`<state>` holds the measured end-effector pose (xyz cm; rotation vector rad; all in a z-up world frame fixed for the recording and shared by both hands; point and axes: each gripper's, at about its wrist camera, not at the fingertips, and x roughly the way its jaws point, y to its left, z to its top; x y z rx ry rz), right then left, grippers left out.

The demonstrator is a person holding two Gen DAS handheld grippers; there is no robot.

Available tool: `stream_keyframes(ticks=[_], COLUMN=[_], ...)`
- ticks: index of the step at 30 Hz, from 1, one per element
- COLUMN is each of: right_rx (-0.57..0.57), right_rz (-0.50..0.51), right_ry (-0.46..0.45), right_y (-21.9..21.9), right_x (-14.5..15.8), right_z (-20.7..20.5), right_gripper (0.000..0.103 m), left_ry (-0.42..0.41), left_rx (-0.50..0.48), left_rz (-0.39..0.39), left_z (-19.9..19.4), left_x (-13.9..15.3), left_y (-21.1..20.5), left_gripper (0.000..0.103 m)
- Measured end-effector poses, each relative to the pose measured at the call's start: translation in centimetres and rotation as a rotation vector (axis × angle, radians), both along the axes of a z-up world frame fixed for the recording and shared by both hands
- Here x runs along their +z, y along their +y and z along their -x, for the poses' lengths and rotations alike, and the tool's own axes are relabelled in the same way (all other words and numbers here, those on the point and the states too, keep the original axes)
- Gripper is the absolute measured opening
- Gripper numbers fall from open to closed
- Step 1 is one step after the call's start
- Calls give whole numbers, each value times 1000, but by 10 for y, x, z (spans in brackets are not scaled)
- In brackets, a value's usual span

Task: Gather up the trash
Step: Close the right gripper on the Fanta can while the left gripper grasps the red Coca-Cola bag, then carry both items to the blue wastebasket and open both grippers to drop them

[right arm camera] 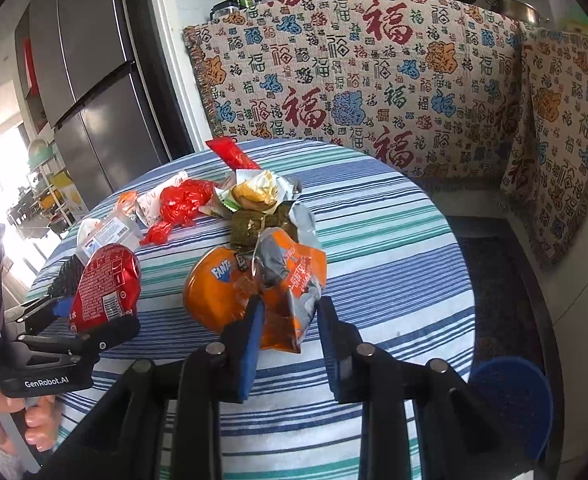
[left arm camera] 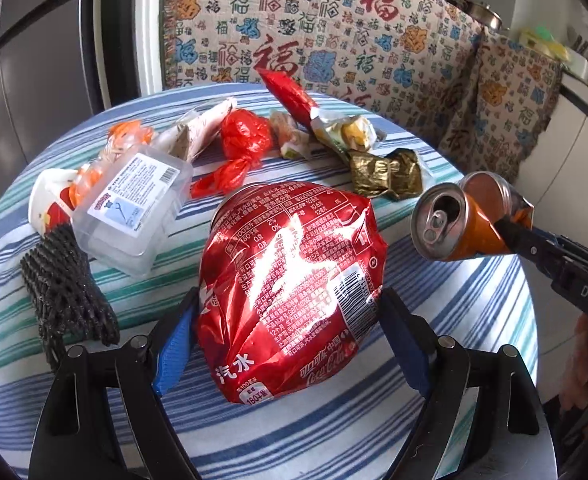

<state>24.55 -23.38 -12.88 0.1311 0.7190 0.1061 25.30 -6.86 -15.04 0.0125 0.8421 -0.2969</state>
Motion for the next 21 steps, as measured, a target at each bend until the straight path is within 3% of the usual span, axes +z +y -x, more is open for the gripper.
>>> stream_keyframes(ticks=[14, 21], right_rx=[-70, -149], right_rz=[33, 45], right_ry=[-45, -43], right_y=[-42, -94], right_x=[31, 40], right_z=[26, 45], right_gripper=[27, 27], left_ry=[-8, -18], left_rx=[-73, -188], left_rz=[37, 45], left_z=[18, 24], left_x=[26, 42], left_y=[-40, -97], left_gripper=[86, 86])
